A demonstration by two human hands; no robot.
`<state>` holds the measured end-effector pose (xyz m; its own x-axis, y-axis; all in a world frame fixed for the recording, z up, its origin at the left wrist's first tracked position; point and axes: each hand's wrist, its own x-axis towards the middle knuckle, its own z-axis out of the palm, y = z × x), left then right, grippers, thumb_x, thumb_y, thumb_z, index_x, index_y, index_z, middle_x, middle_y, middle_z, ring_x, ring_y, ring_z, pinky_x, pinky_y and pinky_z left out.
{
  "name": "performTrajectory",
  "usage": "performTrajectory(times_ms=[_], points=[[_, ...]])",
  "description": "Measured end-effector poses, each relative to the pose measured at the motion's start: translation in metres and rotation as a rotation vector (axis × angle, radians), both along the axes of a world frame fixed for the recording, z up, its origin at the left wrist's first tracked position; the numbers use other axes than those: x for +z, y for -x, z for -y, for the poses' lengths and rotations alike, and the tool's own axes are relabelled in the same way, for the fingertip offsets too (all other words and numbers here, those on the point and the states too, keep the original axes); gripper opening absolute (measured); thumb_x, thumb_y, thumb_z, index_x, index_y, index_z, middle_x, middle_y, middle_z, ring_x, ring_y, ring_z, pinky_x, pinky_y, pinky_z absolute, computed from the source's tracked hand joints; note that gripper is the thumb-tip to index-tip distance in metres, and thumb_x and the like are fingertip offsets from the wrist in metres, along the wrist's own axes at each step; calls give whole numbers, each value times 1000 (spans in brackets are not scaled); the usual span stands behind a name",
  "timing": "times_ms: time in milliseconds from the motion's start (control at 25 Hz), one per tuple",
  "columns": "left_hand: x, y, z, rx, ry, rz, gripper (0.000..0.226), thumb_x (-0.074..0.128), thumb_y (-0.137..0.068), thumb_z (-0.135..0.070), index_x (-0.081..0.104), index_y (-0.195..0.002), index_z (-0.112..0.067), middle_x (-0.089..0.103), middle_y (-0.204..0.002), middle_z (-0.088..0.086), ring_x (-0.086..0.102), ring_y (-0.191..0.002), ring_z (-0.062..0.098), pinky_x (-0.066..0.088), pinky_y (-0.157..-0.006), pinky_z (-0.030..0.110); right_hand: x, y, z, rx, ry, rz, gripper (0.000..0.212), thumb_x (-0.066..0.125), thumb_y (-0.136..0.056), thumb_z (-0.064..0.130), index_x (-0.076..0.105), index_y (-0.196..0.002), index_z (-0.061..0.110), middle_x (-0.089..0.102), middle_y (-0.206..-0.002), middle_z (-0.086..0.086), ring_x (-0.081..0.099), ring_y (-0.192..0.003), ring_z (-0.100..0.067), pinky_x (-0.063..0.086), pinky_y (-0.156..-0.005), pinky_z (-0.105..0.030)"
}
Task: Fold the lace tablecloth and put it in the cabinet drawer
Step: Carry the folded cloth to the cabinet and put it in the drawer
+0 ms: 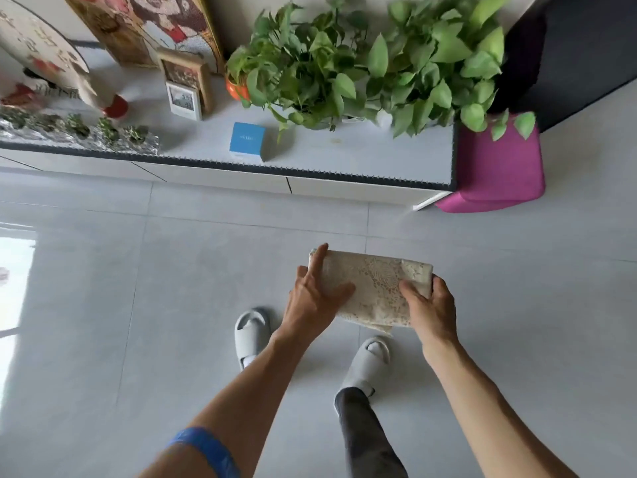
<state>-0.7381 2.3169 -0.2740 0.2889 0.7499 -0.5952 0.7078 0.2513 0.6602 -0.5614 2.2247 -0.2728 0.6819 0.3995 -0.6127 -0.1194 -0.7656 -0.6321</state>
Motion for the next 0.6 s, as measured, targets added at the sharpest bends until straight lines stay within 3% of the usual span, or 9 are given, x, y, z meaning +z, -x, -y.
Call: performTrajectory(times_ms=[160,600], points=[[-113,1,-17,3,0,-33,83,71,-77,-49,21,-143,-48,46,-110,0,48,-88,18,41,-80,30,-112,-3,-14,18,-19,-68,26,72,-79,32,64,-102,21,72,-98,-1,69,-92,-23,58,-81,-43],[-391,-27,-36,37,-51,-46,89,73,-76,-47,20,-147,-40,44,-112,1,47,-90,19,40,-81,28,-391,-45,-47,206,8,9,27,72,-78,29,62,-101,19,69,-92,1,67,-88,-21,54,-77,-37]])
